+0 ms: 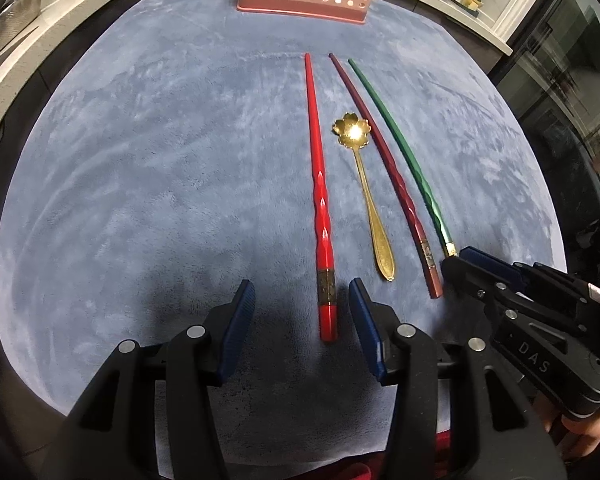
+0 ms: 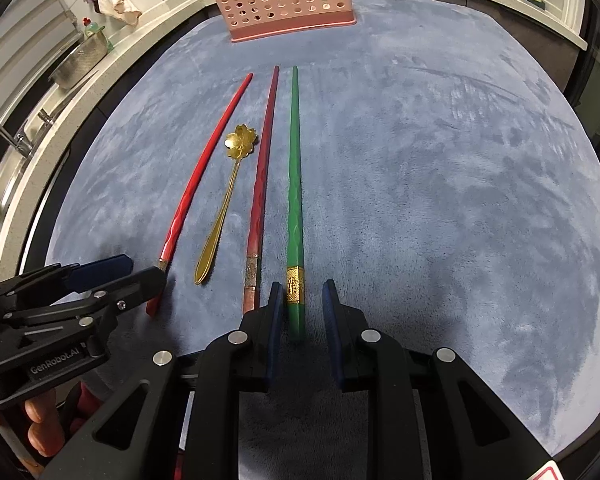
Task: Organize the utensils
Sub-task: 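Grasp the other green chopstick with the right tool while the left grasps a red one, then carry the green chopstick with the right tool while the left carries the red one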
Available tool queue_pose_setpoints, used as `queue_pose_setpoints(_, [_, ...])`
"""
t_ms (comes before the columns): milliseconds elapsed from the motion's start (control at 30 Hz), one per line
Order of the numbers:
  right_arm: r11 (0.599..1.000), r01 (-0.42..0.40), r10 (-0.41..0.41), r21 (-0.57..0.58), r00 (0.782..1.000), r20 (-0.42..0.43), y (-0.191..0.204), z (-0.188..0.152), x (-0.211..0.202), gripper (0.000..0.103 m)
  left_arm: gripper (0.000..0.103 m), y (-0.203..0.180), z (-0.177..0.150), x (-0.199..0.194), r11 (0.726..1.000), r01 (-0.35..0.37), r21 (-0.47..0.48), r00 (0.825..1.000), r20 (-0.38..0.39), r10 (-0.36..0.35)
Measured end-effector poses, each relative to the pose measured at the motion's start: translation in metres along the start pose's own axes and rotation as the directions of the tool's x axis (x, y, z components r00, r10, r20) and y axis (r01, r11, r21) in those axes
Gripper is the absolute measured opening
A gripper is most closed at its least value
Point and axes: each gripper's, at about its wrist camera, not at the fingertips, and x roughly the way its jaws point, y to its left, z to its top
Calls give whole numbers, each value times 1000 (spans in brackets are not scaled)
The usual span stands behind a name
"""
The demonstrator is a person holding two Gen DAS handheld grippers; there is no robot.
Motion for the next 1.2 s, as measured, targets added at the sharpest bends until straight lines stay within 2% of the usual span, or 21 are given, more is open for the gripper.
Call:
queue_pose_setpoints(133, [1000,1,-1,0,1000,0,0,0,0,20,45,-1,0,1,1000,-8,7,1000,2,8])
queue_pose_setpoints(300, [1000,2,-2,-1,1000,0,0,0,1,20,35,0,0,2,1000,-29,11,1000,11,29])
queue_pose_setpoints(400, [1000,2,-2,0,1000,1,0,0,1,20,25,-1,0,3,999,-39,14,999,12,38])
queue_pose_setpoints(467, [1000,2,-2,0,1000,1,0,0,1,20,12,-1,0,3,999,-37,18,999,12,36])
queue_pose_setpoints(533, [1000,3,-3,1,1000,1,0,0,1,20,9,-1,0,3,999,-37,22,999,11,37])
queue_pose_setpoints(767, [1000,7,-7,9,1000,2,-2,0,2,15,8,-1,-1,0,1000,-22,20,999,24,21])
queue_pose_setpoints(867, [1000,3,-3,12,1000,3,-4,1,1,8,8,-3,0,-6,999,-21,27,999,49,20])
queue_pose_setpoints(1200, [1000,-7,6,26,1000,29,-6,5,-10,7,7,-3,4,-24,999,-29,26,993,117,25])
